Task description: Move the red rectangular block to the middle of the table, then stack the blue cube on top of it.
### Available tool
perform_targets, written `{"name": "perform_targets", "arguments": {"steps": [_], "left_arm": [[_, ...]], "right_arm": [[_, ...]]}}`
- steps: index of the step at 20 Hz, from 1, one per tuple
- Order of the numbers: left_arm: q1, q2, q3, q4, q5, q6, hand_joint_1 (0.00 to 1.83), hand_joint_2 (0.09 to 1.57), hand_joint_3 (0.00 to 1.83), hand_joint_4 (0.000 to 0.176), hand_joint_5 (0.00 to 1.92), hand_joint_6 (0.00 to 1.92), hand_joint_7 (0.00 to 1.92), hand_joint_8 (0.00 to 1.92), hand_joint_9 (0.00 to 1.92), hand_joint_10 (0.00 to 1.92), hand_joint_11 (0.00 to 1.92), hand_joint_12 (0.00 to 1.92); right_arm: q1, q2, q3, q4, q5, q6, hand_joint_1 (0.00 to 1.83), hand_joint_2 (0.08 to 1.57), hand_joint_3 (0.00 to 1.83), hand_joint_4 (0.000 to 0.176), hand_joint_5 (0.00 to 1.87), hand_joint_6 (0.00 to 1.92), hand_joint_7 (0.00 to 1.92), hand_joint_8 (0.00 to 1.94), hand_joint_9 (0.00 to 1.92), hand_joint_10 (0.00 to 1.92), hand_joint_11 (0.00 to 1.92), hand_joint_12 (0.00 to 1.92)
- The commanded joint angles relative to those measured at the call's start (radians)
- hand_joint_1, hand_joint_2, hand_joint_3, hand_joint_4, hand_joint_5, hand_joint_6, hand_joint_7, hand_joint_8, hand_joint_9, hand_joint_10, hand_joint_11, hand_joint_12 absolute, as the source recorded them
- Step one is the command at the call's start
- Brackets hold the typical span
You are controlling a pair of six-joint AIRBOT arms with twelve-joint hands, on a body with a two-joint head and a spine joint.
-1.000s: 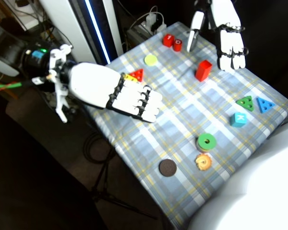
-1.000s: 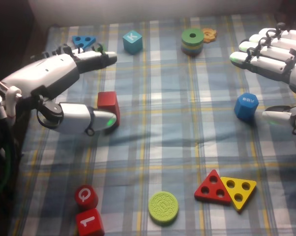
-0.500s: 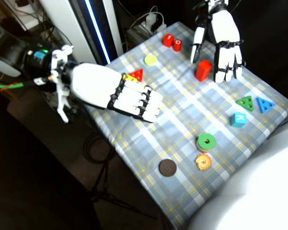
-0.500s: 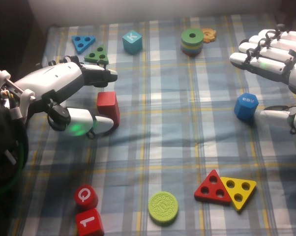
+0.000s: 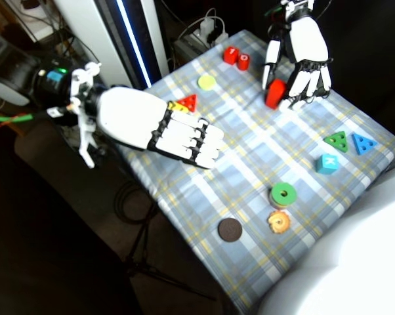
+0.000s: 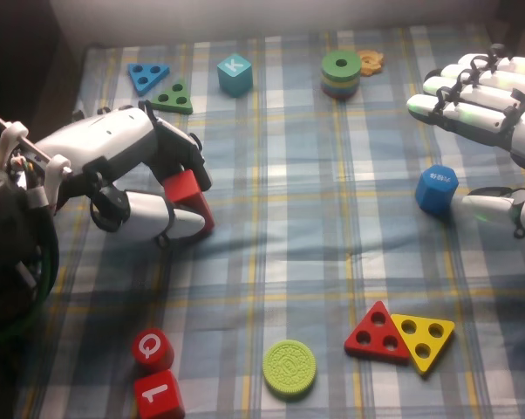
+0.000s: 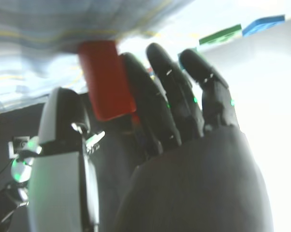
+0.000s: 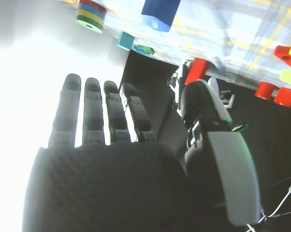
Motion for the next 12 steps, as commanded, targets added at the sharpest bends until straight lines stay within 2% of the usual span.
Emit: {"name": "perform_targets", "arguments": {"steps": [1,4,5,6,7,8,9,11,12], "left_arm": [[-0.018,-0.005,0.003,0.02,-0.095,-0.003,1.21,1.14,0.0,0.0,0.86,1.08,0.99,1.08,0.7,0.78,0.0,1.48],[-0.028,-0.006,-0.002,0.033,-0.096,-0.003,1.21,1.14,0.0,0.0,0.85,1.11,1.01,1.05,0.72,0.73,0.0,1.46],[-0.034,-0.006,-0.005,0.044,-0.098,-0.003,1.22,1.15,0.0,0.0,0.85,1.07,1.0,1.12,0.71,0.81,0.0,1.56],[-0.038,-0.006,-0.007,0.049,-0.099,-0.003,1.22,1.15,0.0,0.0,0.85,1.07,1.0,1.12,0.71,0.81,0.0,1.56],[-0.045,-0.007,-0.009,0.059,-0.099,-0.003,1.24,1.14,0.0,0.0,0.88,0.98,1.01,1.16,0.72,0.87,0.0,1.6],[-0.056,-0.011,-0.01,0.076,-0.093,-0.003,1.24,1.13,0.0,0.0,0.9,0.94,1.03,1.13,0.73,0.89,0.0,1.62],[-0.068,-0.017,-0.009,0.093,-0.086,-0.003,1.26,1.12,0.0,0.0,0.93,0.88,1.04,1.14,0.73,0.99,0.0,1.72],[-0.094,-0.034,-0.001,0.124,-0.058,-0.003,1.26,1.12,0.0,0.0,0.93,0.86,1.04,1.15,0.74,1.01,0.0,1.75],[-0.107,-0.045,0.006,0.134,-0.042,-0.001,1.25,1.12,0.0,0.0,0.91,0.92,1.04,1.14,0.74,1.02,0.0,1.74]], "right_arm": [[0.007,-0.002,0.003,0.005,0.113,-0.004,0.28,1.36,0.0,0.0,0.0,0.0,0.0,0.0,0.0,0.0,0.0,0.0],[0.006,-0.002,0.003,0.005,0.113,-0.004,0.3,1.35,0.0,0.0,0.0,0.0,0.0,0.0,0.0,0.0,0.0,0.0],[0.006,-0.002,0.003,0.005,0.113,-0.004,0.24,1.36,0.0,0.0,0.0,0.0,0.0,0.0,0.0,0.0,0.0,0.0],[0.006,-0.002,0.003,0.005,0.113,-0.004,0.24,1.36,0.0,0.0,0.0,0.0,0.0,0.0,0.0,0.0,0.0,0.0],[0.006,-0.002,0.003,0.005,0.113,-0.004,0.24,1.36,0.0,0.0,0.0,0.0,0.0,0.0,0.0,0.0,0.0,0.0],[0.006,-0.002,0.003,0.006,0.113,-0.004,0.24,1.36,0.0,0.0,0.0,0.0,0.0,0.0,0.0,0.0,0.0,0.0],[0.006,-0.002,0.003,0.007,0.113,-0.004,0.29,1.35,0.0,0.0,0.0,0.0,0.0,0.0,0.0,0.0,0.0,0.0],[0.006,-0.002,0.003,0.007,0.113,-0.004,0.26,1.36,0.0,0.0,0.0,0.0,0.0,0.0,0.0,0.0,0.0,0.0],[0.006,-0.002,0.003,0.007,0.113,-0.004,0.26,1.36,0.0,0.0,0.0,0.0,0.0,0.0,0.0,0.0,0.0,0.0]]}}
